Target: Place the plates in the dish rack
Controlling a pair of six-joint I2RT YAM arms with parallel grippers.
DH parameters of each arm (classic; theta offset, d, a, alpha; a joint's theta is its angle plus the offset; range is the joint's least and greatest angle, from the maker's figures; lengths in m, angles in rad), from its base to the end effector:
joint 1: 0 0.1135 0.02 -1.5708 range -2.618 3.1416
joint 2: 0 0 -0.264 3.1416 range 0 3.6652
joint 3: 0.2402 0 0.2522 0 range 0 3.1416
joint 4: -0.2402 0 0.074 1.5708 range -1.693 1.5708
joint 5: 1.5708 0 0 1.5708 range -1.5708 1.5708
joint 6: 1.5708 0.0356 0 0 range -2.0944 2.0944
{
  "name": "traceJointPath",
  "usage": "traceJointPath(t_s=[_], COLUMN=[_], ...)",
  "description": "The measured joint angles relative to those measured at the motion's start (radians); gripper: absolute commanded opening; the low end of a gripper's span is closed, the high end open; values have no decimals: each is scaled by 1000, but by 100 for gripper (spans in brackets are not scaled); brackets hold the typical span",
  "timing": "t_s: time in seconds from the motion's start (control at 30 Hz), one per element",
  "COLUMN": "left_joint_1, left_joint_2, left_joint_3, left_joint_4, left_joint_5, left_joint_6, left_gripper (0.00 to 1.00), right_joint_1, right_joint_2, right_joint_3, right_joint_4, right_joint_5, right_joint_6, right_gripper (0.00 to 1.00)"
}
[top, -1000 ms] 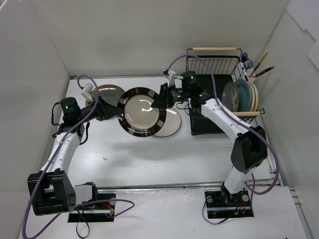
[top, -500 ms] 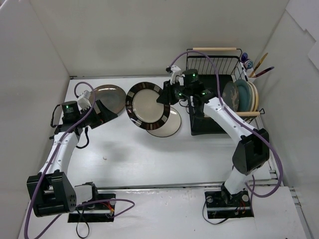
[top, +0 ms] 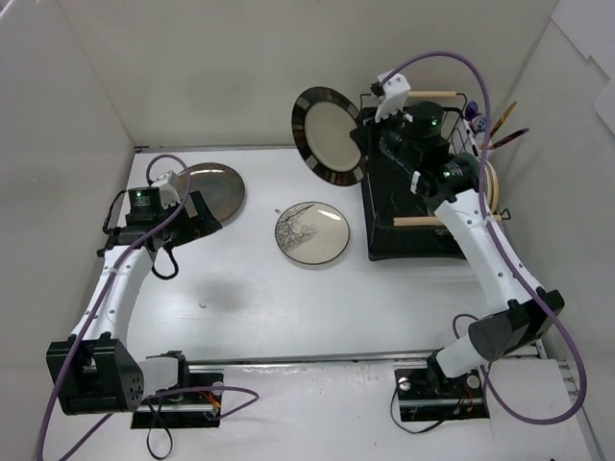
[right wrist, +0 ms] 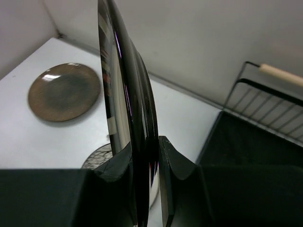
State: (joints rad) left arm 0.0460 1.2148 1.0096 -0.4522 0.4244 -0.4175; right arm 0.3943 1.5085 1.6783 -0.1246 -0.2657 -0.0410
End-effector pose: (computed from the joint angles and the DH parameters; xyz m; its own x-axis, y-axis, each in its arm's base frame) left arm 0.2647 -0.0025 0.3047 -0.6730 -0.4009 -0.6216 0.0118 0.8344 -0.5510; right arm 0.3132 0.1404 0.4824 0.0668 -0.0150 -0.9977 -0.6106 0.7901 -0.0528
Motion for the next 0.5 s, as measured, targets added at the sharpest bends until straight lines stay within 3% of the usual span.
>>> traceJointPath(t_s=[0.23,0.5], left_joint_1=[-75,-89], left_joint_2=[35,110], left_joint_3=[33,41], left_joint_4=[-40,-69], left_joint_5=[-105,-131], left_joint_6=[21,21], left_gripper=[99,99], right_joint_1=[-96,-168], right_joint_2=[-40,-91], right_joint_3=[8,-34], right_joint_4=[-25,-52], right_joint_5=[148,335], right_joint_6=[-107,-220], right_gripper=[0,0])
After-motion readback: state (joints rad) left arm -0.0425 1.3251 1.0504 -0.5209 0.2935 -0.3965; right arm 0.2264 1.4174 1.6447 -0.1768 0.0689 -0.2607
